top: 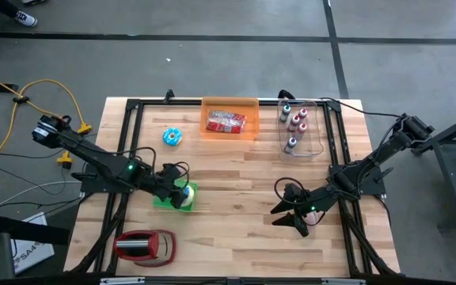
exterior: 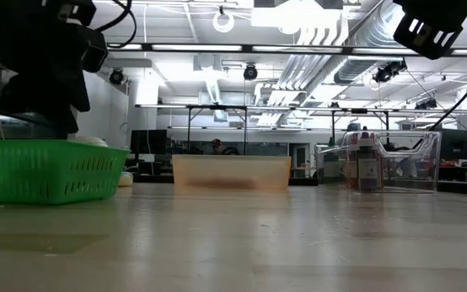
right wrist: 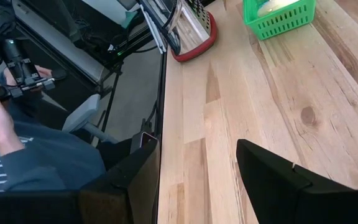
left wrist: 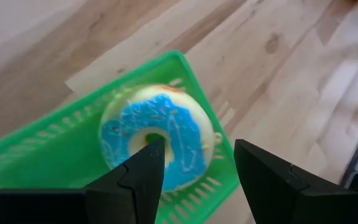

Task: Pick & Place Food Item
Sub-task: Put the blue donut into the green bin

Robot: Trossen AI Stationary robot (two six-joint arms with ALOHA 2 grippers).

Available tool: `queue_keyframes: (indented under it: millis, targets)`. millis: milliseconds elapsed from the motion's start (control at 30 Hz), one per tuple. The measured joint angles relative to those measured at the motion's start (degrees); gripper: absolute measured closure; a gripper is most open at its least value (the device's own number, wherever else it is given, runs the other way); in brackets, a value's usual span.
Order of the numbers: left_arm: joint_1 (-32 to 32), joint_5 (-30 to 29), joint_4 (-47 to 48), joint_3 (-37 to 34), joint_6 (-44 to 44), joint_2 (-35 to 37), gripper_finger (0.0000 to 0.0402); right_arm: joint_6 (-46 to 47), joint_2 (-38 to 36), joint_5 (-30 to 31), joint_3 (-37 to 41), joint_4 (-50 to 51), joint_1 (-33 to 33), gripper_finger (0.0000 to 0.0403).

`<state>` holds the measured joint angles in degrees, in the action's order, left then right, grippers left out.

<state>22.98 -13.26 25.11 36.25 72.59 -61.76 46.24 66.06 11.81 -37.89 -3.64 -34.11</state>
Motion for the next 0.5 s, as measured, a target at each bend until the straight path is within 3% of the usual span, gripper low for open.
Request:
queue_keyframes:
  millis: [267, 500]
  targets:
    - [-4.1, 5.5, 0.0, 0.0, -2.2, 0.0, 0.0213, 0.0, 0.0, 0.0, 0.0, 0.0, 0.0, 0.0199]
    - [-4.5, 6.6, -0.7, 0.0, -2.3, -2.3, 0.0213, 0.0, 0.0, 0.0, 0.0, 0.0, 0.0, 0.0199]
